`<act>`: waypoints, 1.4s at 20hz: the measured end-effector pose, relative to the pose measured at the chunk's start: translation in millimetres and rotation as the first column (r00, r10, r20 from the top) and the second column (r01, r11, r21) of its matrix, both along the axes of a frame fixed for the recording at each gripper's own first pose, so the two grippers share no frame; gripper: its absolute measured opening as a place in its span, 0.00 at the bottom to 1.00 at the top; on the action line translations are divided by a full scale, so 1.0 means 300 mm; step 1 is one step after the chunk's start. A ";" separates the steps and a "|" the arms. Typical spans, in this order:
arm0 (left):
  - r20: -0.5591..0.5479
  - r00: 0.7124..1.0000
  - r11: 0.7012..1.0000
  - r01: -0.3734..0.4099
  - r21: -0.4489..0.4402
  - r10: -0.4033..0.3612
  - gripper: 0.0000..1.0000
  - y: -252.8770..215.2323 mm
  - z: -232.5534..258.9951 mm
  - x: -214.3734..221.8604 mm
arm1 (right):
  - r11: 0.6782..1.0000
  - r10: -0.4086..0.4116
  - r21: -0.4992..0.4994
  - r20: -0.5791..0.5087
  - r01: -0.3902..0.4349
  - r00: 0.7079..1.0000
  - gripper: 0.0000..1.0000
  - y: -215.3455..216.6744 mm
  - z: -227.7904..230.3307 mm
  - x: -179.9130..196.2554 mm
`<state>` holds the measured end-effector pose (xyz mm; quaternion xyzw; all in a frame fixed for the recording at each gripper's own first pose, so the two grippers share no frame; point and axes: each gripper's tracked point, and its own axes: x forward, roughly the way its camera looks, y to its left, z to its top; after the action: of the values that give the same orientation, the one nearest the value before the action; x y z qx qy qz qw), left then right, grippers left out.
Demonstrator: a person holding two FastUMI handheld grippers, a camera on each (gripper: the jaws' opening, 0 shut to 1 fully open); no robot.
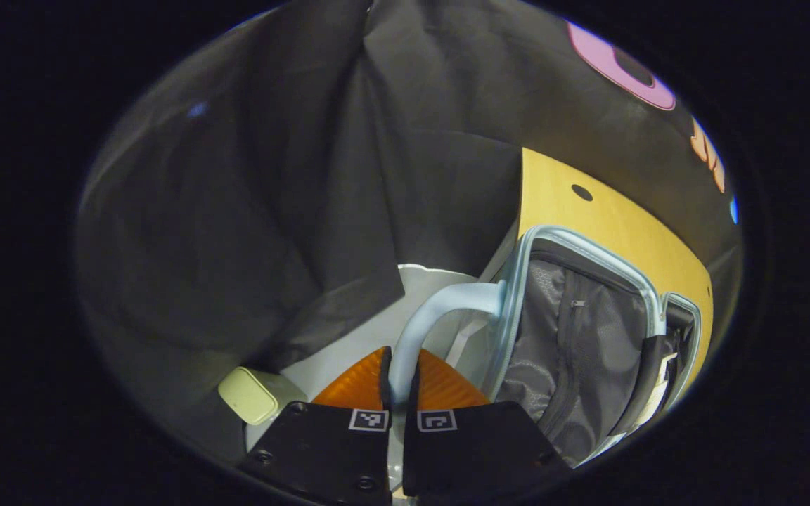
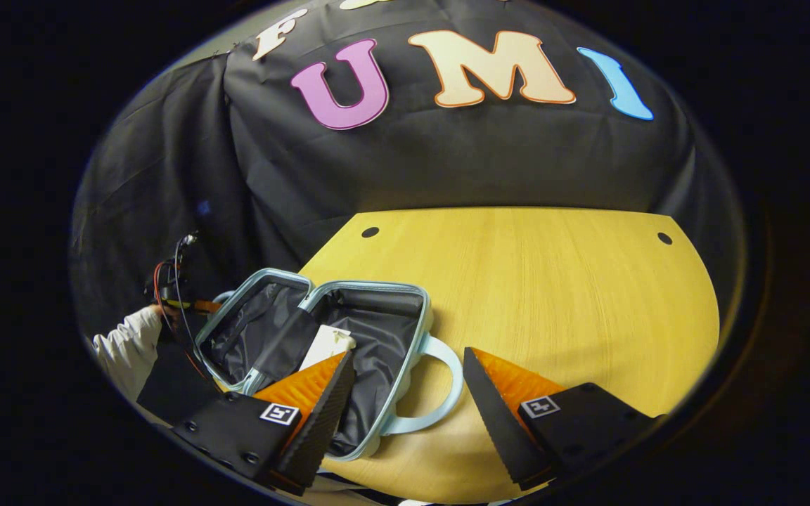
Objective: First open the suitcase, pack the skin care products into it, and then close the suitcase.
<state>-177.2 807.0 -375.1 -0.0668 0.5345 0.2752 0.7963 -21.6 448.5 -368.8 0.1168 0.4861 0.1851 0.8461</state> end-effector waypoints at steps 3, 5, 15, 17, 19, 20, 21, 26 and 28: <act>0.052 0.996 0.996 0.065 0.064 -0.068 0.00 -0.054 0.185 0.086 | 0.998 0.053 0.024 0.034 -0.054 0.998 0.98 0.020 0.023 -0.020; 0.070 0.992 0.990 0.100 0.101 -0.108 0.00 -0.117 0.275 0.132 | 0.996 0.076 0.036 0.068 -0.078 0.995 0.98 0.016 0.039 -0.027; 0.162 0.956 0.955 0.208 0.214 -0.244 0.00 -0.485 0.560 0.305 | 0.995 0.066 0.061 0.179 -0.078 0.982 0.98 -0.141 0.137 -0.032; 0.180 0.945 0.949 0.232 0.213 -0.272 0.00 -0.567 0.590 0.337 | 0.996 0.051 0.067 0.188 -0.065 0.981 0.98 -0.179 0.149 -0.036; 0.202 0.932 0.943 0.258 0.208 -0.300 0.00 -0.657 0.603 0.377 | 0.996 0.039 0.070 0.197 -0.054 0.980 0.98 -0.220 0.159 -0.041; 0.208 0.927 0.940 0.270 0.206 -0.312 0.00 -0.702 0.614 0.393 | 0.996 0.034 0.069 0.200 -0.049 0.979 0.98 -0.239 0.161 -0.043; 0.214 0.919 0.936 0.290 0.201 -0.331 0.00 -0.746 0.621 0.410 | 0.997 0.028 0.069 0.200 -0.043 0.979 0.98 -0.260 0.163 -0.043; 0.271 0.870 0.911 0.385 0.148 -0.412 0.00 -0.998 0.622 0.497 | 0.998 0.000 0.068 0.204 -0.015 0.979 0.98 -0.351 0.170 -0.051; 0.294 0.846 0.895 0.432 0.109 -0.444 0.00 -1.112 0.596 0.532 | 0.998 -0.014 0.066 0.201 0.001 0.979 0.98 -0.387 0.171 -0.056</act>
<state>-17.6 473.4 -196.4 0.0296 0.3979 0.0822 0.9132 -38.4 332.4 -317.5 0.1271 0.3911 0.2086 0.8873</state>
